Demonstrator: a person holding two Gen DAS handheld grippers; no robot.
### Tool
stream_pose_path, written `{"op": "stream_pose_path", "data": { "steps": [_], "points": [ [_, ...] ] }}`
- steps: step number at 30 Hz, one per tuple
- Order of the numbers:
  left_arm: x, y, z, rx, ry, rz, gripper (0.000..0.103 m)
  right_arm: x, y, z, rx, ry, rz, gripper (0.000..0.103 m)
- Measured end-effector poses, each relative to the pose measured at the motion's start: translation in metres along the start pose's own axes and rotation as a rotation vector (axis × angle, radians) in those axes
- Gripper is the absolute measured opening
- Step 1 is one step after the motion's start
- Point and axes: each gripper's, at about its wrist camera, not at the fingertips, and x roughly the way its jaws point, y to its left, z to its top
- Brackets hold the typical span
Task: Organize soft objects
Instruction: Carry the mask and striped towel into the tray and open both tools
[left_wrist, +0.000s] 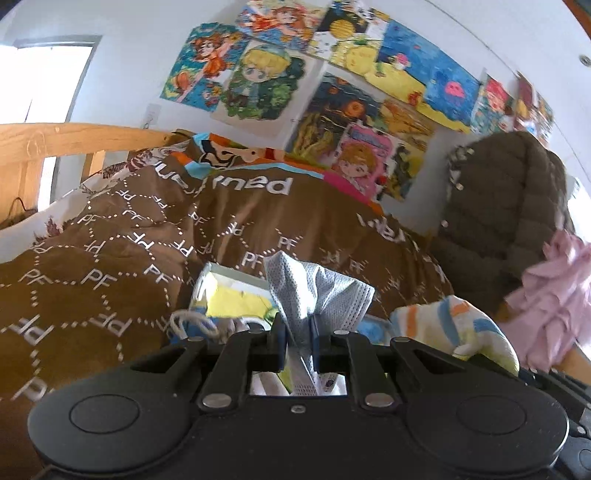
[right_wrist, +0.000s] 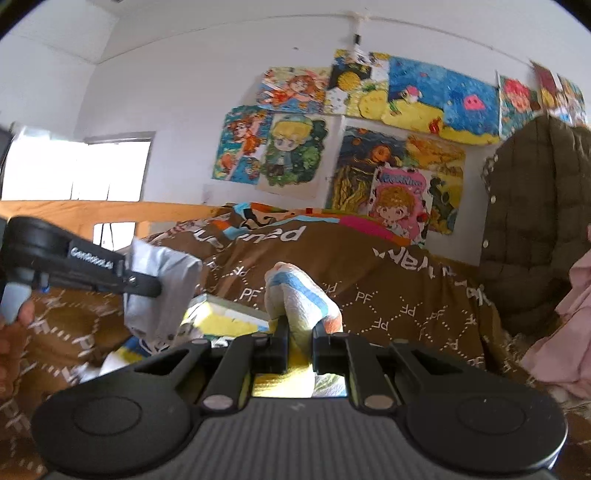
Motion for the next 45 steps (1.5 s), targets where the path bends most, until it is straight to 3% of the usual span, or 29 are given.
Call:
{"op": "stream_pose_path", "data": {
  "steps": [6, 13, 37, 45],
  "points": [
    [0.035, 0.020, 0.008, -0.011, 0.004, 0.033, 0.014, 0.041, -0.012, -0.004, 0.060, 0.022, 0.004, 0.012],
    [0.059, 0.036, -0.001, -0.032, 0.079, 0.057, 0.014, 0.067, -0.007, -0.016, 0.065, 0.067, 0.018, 0.012],
    [0.085, 0.040, -0.022, -0.001, 0.217, 0.081, 0.016, 0.091, 0.002, -0.038, 0.100, 0.204, 0.055, 0.014],
    [0.089, 0.034, -0.027, 0.014, 0.259, 0.083, 0.020, 0.093, 0.007, -0.041, 0.089, 0.234, 0.071, 0.020]
  ]
}}
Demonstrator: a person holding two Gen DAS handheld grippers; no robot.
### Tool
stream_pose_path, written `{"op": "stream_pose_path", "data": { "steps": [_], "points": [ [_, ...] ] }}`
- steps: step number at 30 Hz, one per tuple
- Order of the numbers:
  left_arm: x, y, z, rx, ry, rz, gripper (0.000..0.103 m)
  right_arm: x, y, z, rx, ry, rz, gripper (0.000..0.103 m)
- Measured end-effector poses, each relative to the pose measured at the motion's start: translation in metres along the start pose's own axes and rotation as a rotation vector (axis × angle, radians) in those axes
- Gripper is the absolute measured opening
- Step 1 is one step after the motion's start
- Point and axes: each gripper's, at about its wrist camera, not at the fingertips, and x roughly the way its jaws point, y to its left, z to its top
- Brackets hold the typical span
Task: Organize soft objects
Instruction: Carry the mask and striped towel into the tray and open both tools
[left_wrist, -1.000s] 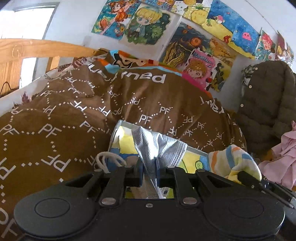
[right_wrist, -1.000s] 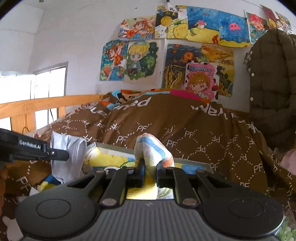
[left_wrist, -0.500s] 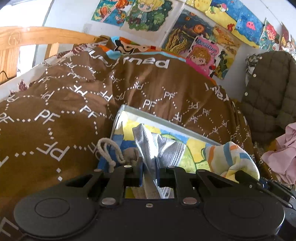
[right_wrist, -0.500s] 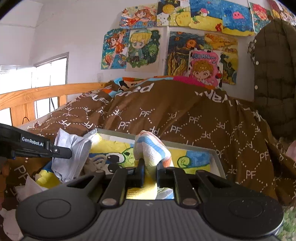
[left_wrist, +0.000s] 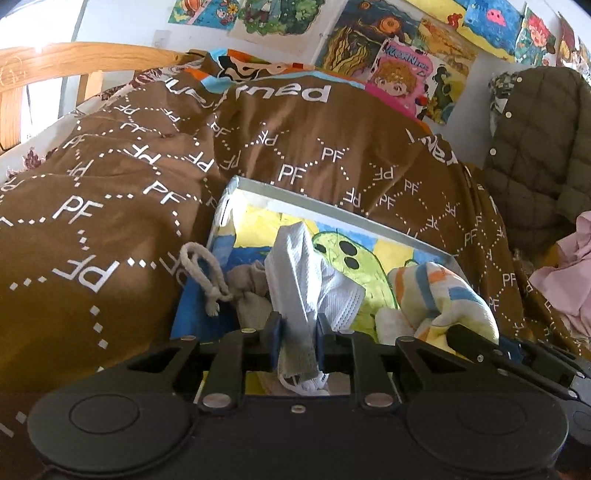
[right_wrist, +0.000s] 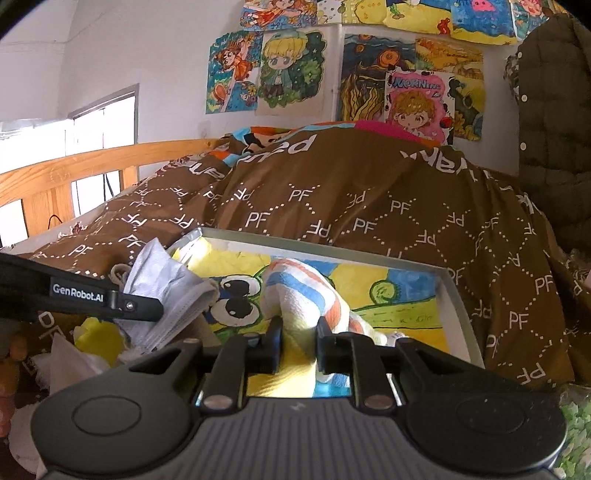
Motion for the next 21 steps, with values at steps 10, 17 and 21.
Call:
{"op": "stream_pose_path", "data": {
  "steps": [10, 17, 21],
  "points": [
    [-0.001, -0.005, -0.001, 0.000, 0.031, 0.016, 0.029, -0.004, 0.000, 0.001, -0.002, 0.011, 0.005, 0.043],
    [-0.008, -0.008, -0.001, -0.010, 0.041, 0.029, 0.038, -0.013, -0.003, 0.005, 0.005, 0.006, 0.008, 0.055],
    [-0.017, -0.013, -0.001, -0.009, 0.033, 0.034, 0.042, -0.021, -0.006, 0.008, 0.011, -0.003, 0.005, 0.062]
  ]
}}
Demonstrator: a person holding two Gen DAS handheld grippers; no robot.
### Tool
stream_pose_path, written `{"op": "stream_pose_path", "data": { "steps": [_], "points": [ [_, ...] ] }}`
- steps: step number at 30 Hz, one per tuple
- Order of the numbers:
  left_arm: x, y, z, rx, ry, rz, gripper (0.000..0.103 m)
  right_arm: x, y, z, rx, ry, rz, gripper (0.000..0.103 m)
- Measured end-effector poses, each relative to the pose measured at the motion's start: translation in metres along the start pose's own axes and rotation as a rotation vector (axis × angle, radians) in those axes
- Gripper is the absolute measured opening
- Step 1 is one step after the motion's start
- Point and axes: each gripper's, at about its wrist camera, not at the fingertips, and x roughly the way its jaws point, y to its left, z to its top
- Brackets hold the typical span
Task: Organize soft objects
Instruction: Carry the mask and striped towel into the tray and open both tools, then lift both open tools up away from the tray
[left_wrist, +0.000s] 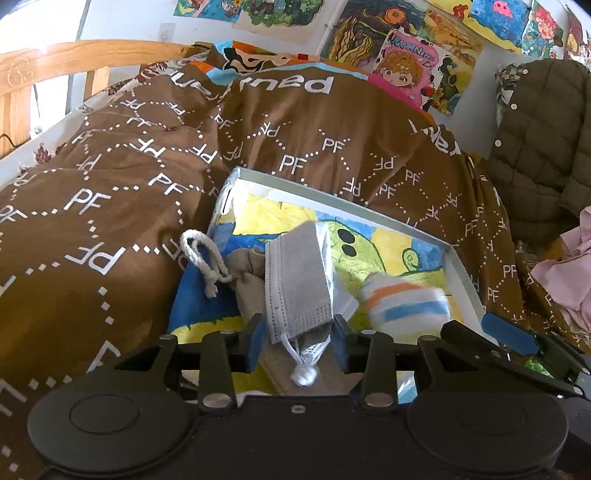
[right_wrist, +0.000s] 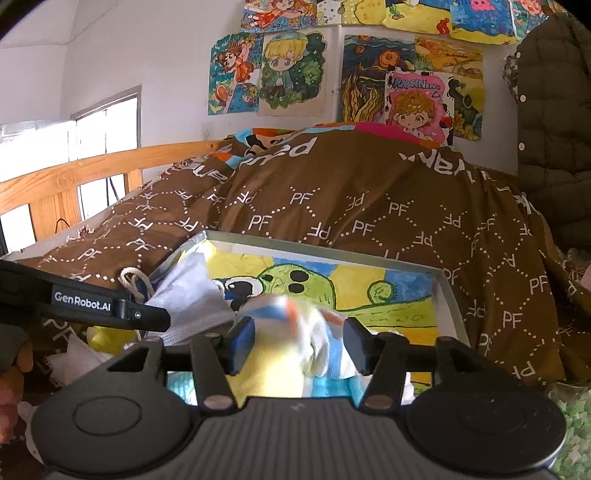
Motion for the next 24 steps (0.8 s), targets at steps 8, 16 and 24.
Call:
{"op": "stream_pose_path", "data": {
  "steps": [8, 16, 24],
  "points": [
    [-0.033, -0.005, 0.009, -0.034, -0.090, -0.002, 0.056, -0.027, -0.012, 0.011, 0.049, -0.063, -0.018, 0.079],
    [-0.073, -0.020, 0.008, 0.003, -0.185, -0.006, 0.074, -0.062, -0.019, 0.024, 0.086, -0.134, -0.016, 0.094],
    [-0.110, -0.029, 0.003, 0.019, -0.238, 0.008, 0.091, -0.102, -0.021, 0.031, 0.105, -0.181, -0.029, 0.103]
  ]
}}
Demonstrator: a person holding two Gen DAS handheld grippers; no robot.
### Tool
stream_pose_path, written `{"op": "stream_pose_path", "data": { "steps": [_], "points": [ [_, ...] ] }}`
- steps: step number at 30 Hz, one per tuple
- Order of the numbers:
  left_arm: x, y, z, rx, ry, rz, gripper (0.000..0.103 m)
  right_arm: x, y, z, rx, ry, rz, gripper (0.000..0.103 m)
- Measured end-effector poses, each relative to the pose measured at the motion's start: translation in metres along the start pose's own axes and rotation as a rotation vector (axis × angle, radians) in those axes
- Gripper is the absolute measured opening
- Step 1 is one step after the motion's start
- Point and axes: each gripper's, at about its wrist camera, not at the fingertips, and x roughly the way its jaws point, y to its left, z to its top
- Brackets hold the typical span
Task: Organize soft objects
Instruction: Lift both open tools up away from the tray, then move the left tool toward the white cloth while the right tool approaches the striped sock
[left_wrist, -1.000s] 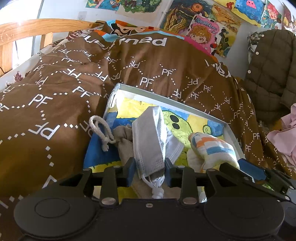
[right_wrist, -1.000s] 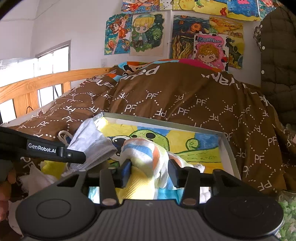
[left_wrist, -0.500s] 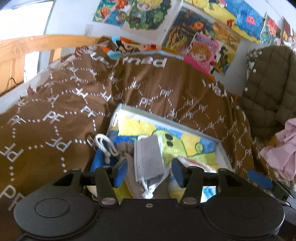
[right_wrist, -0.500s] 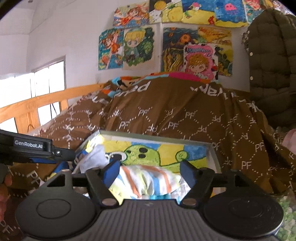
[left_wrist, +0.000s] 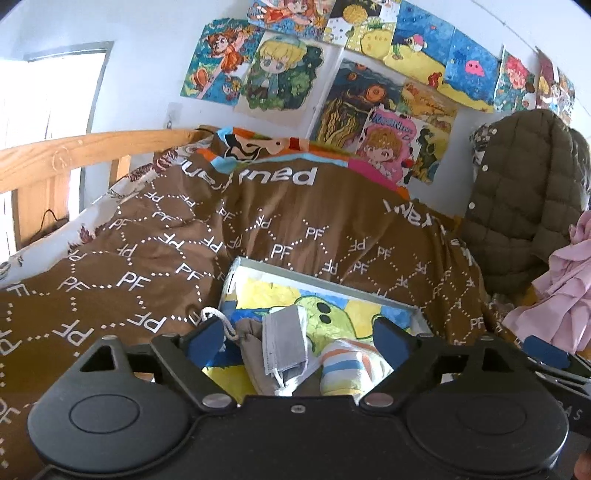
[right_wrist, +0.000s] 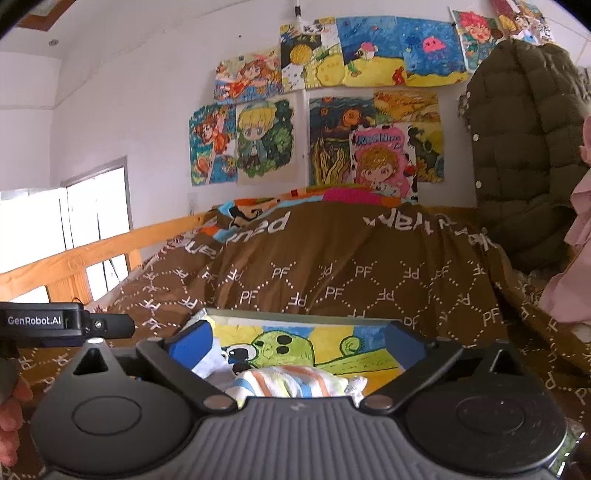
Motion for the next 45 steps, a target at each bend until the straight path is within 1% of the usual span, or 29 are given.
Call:
{"op": "stream_pose_path", "data": {
  "steps": [3, 11, 14, 19, 25, 31, 39, 45],
  "points": [
    [-0.015, -0.004, 0.001, -0.002, -0.024, -0.005, 0.096, -0.017, 0.000, 0.003, 0.001, -0.021, -0.004, 0.103],
    [-0.062, -0.025, -0.007, 0.050, -0.108, -0.009, 0.102, -0.065, -0.002, 0.009, 0.034, -0.084, -0.009, 0.103],
    [-0.076, -0.031, -0.013, 0.058, -0.113, -0.022, 0.102, -0.085, -0.002, 0.008, 0.028, -0.103, -0.014, 0.103],
    [-0.099, -0.046, -0.024, 0.098, -0.129, -0.048, 0.102, -0.119, -0.005, 0.003, 0.030, -0.127, -0.024, 0.103],
    [-0.124, -0.057, -0.043, 0.137, -0.134, -0.078, 0.102, -0.154, -0.015, -0.009, 0.059, -0.126, -0.060, 0.103],
    [-0.137, -0.061, -0.060, 0.156, -0.088, -0.091, 0.102, -0.181, -0.028, -0.026, 0.131, -0.086, -0.078, 0.103],
    [-0.154, -0.062, -0.075, 0.171, -0.062, -0.104, 0.102, -0.200, -0.030, -0.043, 0.149, -0.017, -0.094, 0.103],
    [-0.160, -0.055, -0.095, 0.176, 0.017, -0.096, 0.102, -0.210, -0.024, -0.056, 0.163, 0.045, -0.092, 0.103]
  ]
}}
